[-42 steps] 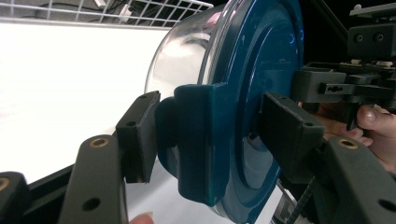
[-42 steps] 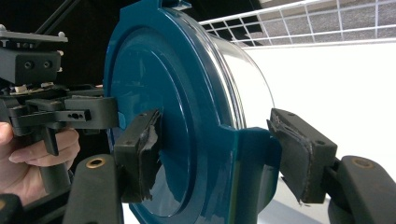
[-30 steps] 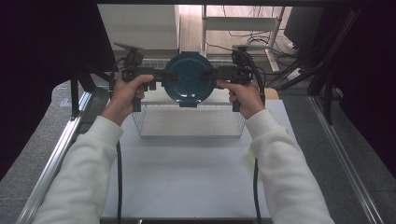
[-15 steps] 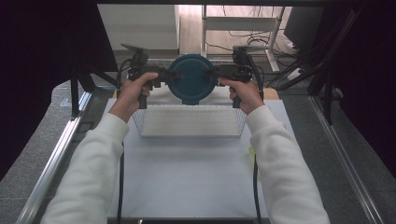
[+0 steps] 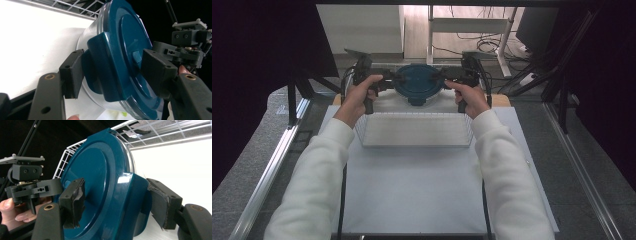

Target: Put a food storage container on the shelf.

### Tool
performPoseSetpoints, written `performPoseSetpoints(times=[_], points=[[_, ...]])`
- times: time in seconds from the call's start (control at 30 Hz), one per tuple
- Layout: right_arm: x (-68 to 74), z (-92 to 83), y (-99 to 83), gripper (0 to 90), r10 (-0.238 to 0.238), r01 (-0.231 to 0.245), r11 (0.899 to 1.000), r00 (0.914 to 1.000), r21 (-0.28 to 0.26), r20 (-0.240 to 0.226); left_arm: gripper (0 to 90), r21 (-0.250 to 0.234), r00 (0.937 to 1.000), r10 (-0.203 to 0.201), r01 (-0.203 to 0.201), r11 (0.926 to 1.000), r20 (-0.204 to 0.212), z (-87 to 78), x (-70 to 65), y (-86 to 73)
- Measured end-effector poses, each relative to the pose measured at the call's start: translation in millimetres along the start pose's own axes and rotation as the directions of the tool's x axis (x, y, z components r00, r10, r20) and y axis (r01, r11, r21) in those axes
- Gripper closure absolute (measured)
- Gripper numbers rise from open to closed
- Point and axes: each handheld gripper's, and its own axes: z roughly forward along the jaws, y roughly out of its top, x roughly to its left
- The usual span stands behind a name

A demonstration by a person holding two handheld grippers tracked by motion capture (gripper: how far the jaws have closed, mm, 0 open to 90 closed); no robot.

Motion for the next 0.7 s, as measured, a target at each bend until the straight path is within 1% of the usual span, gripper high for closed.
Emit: performPoseSetpoints(times=[0.2,0.23,0.27,0.3,0.33,0.37,0.4,0.43,0.47,0.5,0.53,0.57,0.6,0.63,0.67,0.7], points=[[-1.2,0.5,-0.2,33.4,-0.001,0.001,1.0,1.0,-0.007,-0.005,35.8,-0.008,1.0,0.005,-0.005,1.0,-0.003,0.2,0.1,-0.6],[-0.7,0.3,-0.5,32.9,0.005,-0.005,1.0,1.0,-0.006,-0.004,35.5,-0.011,0.9999,0.015,-0.015,0.9998,-0.002,0.7,-0.1,-1.0],[0.1,0.9,-1.1,31.1,-0.013,0.013,1.0,0.9999,-0.012,0.002,34.5,-0.015,0.9995,0.03,-0.03,0.9994,-0.01,1.0,-0.7,-1.5],[1.1,1.8,-1.8,27.7,-0.034,0.035,0.999,0.9993,-0.021,0.011,33.0,-0.034,0.9978,0.058,-0.059,0.9977,-0.032,1.0,-2.6,-2.7],[4.6,2.5,-3.3,20.3,-0.044,0.045,0.999,0.9986,-0.031,0.031,30.2,-0.052,0.9948,0.081,-0.084,0.9951,-0.062,0.3,-4.6,-3.7],[7.4,2.5,-4.6,15.9,-0.057,0.059,0.997,0.9971,-0.039,0.05,25.6,-0.073,0.9915,0.094,-0.101,0.9922,-0.09,-1.0,-6.2,-4.6],[10.7,0.8,-7.6,15.4,-0.073,0.078,0.995,0.9954,-0.068,0.061,20.8,-0.088,0.9871,0.114,-0.124,0.9884,-0.113,-2.8,-8.3,-5.7],[13.1,-1.5,-10.6,13.3,-0.085,0.092,0.991,0.9941,-0.1,0.067,17.7,-0.102,0.9831,0.132,-0.145,0.9841,-0.127,-4.8,-11.3,-7.2],[15.8,-3.9,-13.0,10.3,-0.097,0.104,0.988,0.9931,-0.115,0.065,15.6,-0.108,0.9794,0.15,-0.165,0.9804,-0.136,-6.7,-13.3,-8.3],[17.9,-5.3,-14.9,8.5,-0.109,0.116,0.986,0.9917,-0.122,0.068,14.5,-0.116,0.9716,0.177,-0.196,0.9737,-0.157,-10.1,-17.7,-10.8],[21.4,-8.3,-19.0,7.2,-0.134,0.145,0.981,0.9867,-0.132,0.093,13.9,-0.117,0.9645,0.198,-0.22,0.9684,-0.174,-12.3,-20.6,-12.8],[23.6,-10.4,-22.2,6.5,-0.146,0.162,0.976,0.9826,-0.142,0.115,13.7,-0.118,0.952,0.23,-0.257,0.9591,-0.201,-16.0,-26.0,-16.6],[26.5,-14.5,-27.5,5.2,-0.17,0.193,0.967,0.9747,-0.164,0.145,13.4,-0.121,0.9437,0.25,-0.28,0.9524,-0.217,-18.2,-29.2,-19.3],[27.8,-17.3,-30.6,4.8,-0.183,0.211,0.962,0.9695,-0.174,0.163,13.3,-0.12,0.9256,0.285,-0.322,0.9391,-0.249,-21.8,-34.6,-24.7],[29.0,-22.1,-35.5,4.8,-0.199,0.232,0.955,0.9628,-0.182,0.182,14.0,-0.124,0.9176,0.301,-0.34,0.9321,-0.26,-23.9,-37.7,-28.4],[29.2,-24.9,-38.3,4.8,-0.207,0.24,0.954,0.9609,-0.181,0.184,14.7,-0.124,0.9096,0.321,-0.362,0.9237,-0.263,-26.8,-40.6,-33.8]])
